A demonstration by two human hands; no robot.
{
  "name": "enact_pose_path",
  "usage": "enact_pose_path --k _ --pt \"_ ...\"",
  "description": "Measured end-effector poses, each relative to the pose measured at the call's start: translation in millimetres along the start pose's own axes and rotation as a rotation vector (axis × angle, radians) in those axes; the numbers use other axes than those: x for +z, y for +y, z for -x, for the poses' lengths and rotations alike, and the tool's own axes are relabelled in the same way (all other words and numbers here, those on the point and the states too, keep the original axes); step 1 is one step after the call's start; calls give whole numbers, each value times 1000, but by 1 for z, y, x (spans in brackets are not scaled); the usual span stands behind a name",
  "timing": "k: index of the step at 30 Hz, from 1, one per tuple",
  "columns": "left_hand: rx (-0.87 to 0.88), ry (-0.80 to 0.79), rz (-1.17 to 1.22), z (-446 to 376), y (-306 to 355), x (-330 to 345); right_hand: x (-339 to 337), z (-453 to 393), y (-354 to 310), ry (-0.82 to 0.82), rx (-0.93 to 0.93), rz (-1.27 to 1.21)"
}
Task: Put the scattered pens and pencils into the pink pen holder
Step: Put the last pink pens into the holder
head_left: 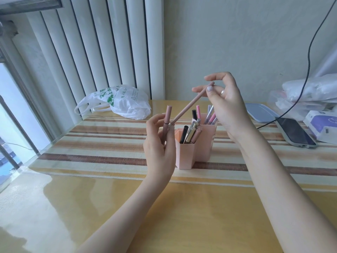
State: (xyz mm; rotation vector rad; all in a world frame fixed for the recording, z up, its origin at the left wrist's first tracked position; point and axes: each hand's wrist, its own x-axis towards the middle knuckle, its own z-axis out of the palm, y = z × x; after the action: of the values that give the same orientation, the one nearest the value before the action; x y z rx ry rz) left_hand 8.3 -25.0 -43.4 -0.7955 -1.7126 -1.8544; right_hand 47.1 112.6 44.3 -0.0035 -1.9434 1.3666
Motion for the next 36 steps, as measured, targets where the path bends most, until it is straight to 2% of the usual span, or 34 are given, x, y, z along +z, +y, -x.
enact_pose_path --k 14,19,22,27,32,36 --pt "-109 50 -82 -6 -2 -3 -6 -2 0 -31 30 6" --pt "-92 -26 -103 -4 -4 -3 -7 -2 -4 90 -68 -42" --pt "-159 -42 -59 -4 -9 -2 -6 -3 -4 94 -146 56" --pt "-204 18 -53 -7 -11 -3 3 4 0 -83 -119 235" --pt "-239 16 -58 -8 -14 -3 11 7 10 -223 -98 687" --pt "-225 -11 -96 -9 -14 -3 14 8 11 -185 -136 760"
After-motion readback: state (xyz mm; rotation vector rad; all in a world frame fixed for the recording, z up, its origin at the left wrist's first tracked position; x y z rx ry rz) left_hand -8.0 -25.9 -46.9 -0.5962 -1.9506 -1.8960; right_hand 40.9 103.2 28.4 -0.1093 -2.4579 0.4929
